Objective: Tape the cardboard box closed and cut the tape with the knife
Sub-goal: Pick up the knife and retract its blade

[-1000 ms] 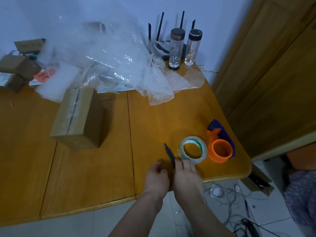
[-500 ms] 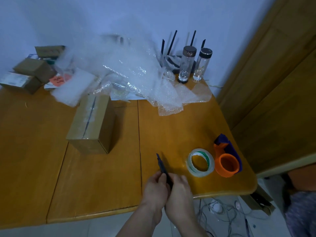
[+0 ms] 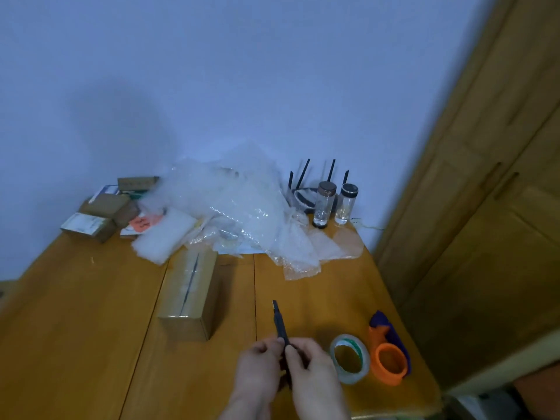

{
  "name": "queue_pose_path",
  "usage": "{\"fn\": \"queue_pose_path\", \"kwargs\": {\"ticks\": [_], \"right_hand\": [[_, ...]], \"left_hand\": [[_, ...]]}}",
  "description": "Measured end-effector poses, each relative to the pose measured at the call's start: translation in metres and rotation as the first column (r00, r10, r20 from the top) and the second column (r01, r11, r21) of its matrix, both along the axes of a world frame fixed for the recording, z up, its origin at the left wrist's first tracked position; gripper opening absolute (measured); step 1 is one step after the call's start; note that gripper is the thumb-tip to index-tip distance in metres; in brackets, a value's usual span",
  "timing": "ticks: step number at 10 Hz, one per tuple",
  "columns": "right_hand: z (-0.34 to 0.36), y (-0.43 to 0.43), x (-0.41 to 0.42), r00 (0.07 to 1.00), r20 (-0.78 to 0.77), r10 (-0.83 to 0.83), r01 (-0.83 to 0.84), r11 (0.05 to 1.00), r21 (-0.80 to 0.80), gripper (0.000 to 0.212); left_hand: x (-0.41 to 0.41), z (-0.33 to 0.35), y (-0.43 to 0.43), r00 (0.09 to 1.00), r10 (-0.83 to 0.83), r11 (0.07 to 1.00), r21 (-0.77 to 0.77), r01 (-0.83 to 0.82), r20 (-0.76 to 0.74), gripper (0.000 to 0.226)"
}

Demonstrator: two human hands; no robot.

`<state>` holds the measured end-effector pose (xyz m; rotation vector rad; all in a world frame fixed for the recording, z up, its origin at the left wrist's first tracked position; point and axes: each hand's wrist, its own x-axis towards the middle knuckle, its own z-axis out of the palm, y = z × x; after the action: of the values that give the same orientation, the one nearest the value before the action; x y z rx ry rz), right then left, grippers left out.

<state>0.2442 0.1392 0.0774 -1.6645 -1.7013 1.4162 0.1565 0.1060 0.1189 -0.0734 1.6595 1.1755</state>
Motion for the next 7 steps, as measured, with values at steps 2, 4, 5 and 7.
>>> {"fn": "queue_pose_path", "kwargs": {"ticks": [2, 4, 5, 7], "right_hand": [[0.05, 0.009, 0.003, 0.998, -0.048, 0.031, -0.036, 0.993, -0.109, 0.023], [0.095, 0.009, 0.01, 0.991, -0.113, 0.069, -0.098, 0.958, -0.271, 0.04], [0.116, 0.003, 0.012, 0.967, -0.204, 0.155, -0.215, 0.924, -0.316, 0.081], [0.118, 0.006, 0.019, 0.94, -0.32, 0.12, -0.207, 0.945, -0.253, 0.027]], "left_hand": [[-0.003, 0.042, -0.011, 1.0, -0.013, 0.998, 0.068, 0.014, -0.013, 0.018], [-0.005, 0.076, -0.017, 0.994, -0.056, 0.993, 0.095, 0.066, -0.099, 0.017], [0.029, 0.06, -0.021, 0.962, -0.15, 0.984, 0.061, 0.168, -0.228, 0.085], [0.003, 0.056, -0.02, 0.99, -0.097, 0.92, 0.369, 0.13, -0.106, 0.053]]}}
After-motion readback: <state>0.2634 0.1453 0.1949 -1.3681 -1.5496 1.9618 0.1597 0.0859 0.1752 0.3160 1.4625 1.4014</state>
